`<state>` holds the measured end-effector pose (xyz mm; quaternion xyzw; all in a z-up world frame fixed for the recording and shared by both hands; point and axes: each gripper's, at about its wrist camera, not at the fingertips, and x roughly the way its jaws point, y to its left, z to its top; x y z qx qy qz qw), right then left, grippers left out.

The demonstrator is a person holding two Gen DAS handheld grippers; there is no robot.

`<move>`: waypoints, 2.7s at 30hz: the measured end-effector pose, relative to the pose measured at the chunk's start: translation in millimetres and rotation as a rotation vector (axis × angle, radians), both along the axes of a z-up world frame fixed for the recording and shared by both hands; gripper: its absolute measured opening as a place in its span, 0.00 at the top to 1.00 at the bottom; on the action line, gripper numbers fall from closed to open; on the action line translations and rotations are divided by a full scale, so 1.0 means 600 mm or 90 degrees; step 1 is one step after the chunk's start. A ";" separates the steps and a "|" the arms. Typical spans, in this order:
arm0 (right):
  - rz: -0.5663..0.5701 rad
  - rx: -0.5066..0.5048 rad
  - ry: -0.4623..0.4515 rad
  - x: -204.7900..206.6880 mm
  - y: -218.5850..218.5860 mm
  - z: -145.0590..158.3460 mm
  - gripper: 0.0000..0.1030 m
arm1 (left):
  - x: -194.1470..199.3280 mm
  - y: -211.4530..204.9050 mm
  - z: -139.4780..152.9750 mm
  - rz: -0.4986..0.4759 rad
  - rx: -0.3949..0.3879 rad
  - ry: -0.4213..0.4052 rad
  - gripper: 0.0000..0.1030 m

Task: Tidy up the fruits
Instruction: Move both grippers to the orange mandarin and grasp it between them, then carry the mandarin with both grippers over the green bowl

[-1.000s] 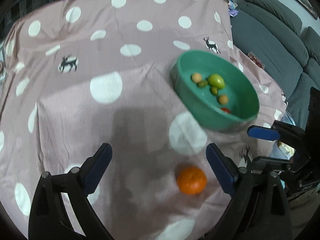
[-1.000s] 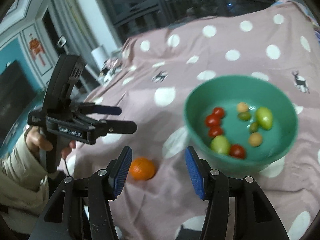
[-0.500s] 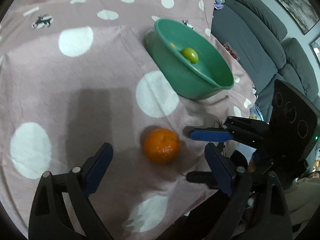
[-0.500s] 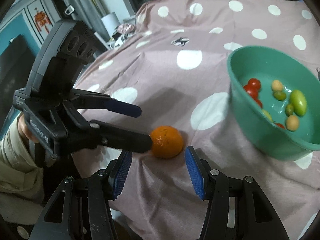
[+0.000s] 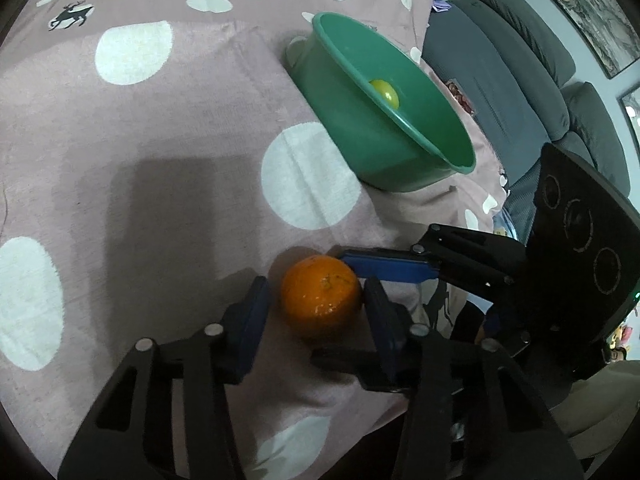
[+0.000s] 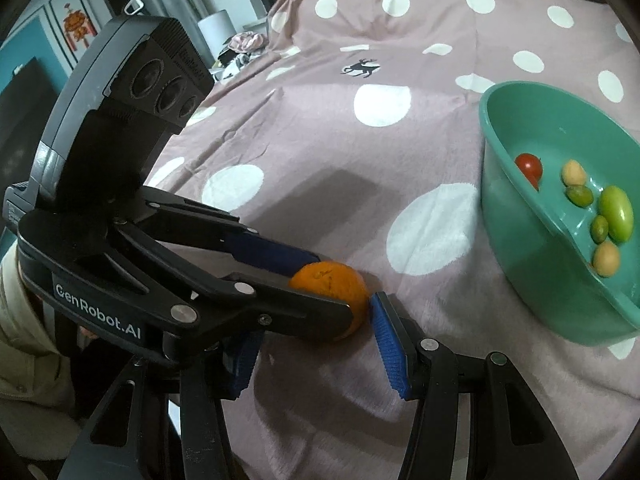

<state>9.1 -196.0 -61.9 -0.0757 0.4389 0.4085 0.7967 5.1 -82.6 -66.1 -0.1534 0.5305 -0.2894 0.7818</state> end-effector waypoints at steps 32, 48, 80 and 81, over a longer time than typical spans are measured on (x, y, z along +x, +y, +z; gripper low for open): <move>-0.148 0.144 -0.271 -0.044 -0.125 0.158 0.56 | 0.021 -0.102 0.196 -0.061 0.087 -0.261 0.58; -0.226 0.153 -0.269 0.005 -0.217 0.156 0.56 | 0.087 -0.203 0.200 -0.122 0.098 -0.259 0.58; -0.238 0.101 -0.177 0.082 -0.226 0.112 0.56 | 0.163 -0.214 0.133 -0.116 0.074 -0.171 0.58; -0.238 0.098 -0.174 0.084 -0.226 0.111 0.56 | 0.165 -0.214 0.132 -0.116 0.072 -0.168 0.58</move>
